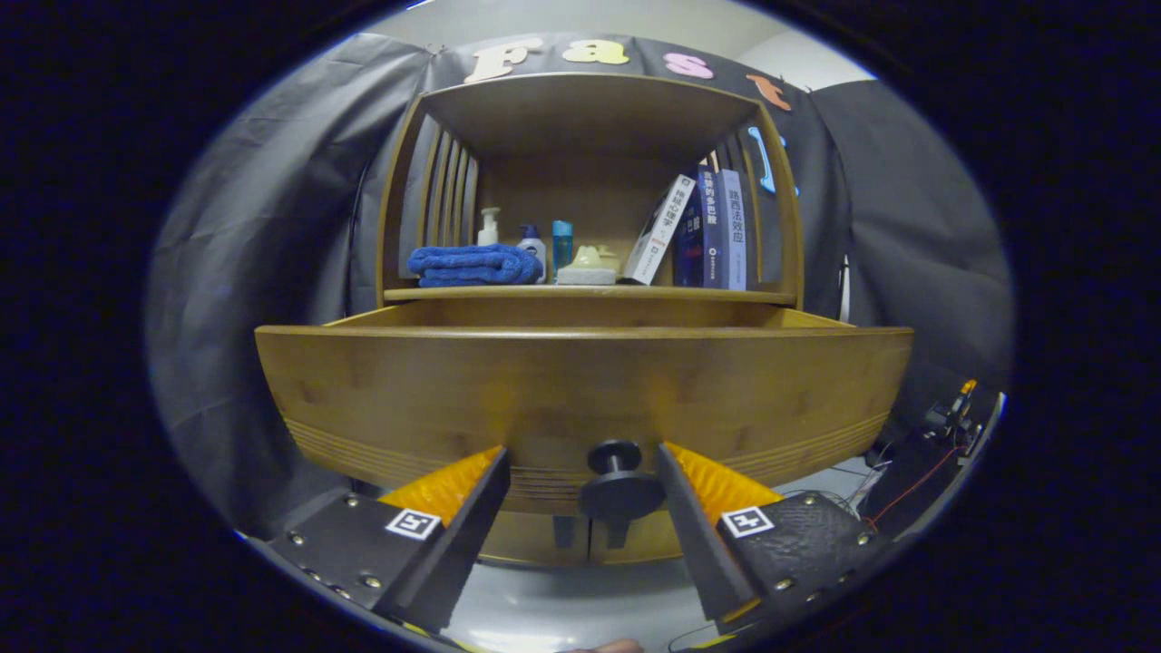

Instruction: Pull open the drawer, take out the items inside it, and place them on the countertop above the cabinet.

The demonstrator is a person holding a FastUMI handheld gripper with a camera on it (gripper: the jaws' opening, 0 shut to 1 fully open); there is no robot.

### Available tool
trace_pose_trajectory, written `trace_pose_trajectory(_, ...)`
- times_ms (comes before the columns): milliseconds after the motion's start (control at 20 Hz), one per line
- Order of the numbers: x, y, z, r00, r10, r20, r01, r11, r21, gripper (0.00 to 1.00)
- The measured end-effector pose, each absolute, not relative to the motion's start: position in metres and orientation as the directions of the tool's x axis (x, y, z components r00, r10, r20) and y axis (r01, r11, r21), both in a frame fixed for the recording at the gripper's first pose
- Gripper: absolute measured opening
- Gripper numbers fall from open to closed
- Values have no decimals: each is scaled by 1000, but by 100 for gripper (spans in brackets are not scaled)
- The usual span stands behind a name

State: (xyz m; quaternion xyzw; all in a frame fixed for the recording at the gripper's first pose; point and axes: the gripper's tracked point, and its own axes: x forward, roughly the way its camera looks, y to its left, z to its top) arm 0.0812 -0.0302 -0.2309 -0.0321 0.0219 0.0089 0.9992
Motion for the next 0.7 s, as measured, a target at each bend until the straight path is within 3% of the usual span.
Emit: trace_pose_trajectory(700,171,-21,-216,999,17,-38,-19,998,-59,97)
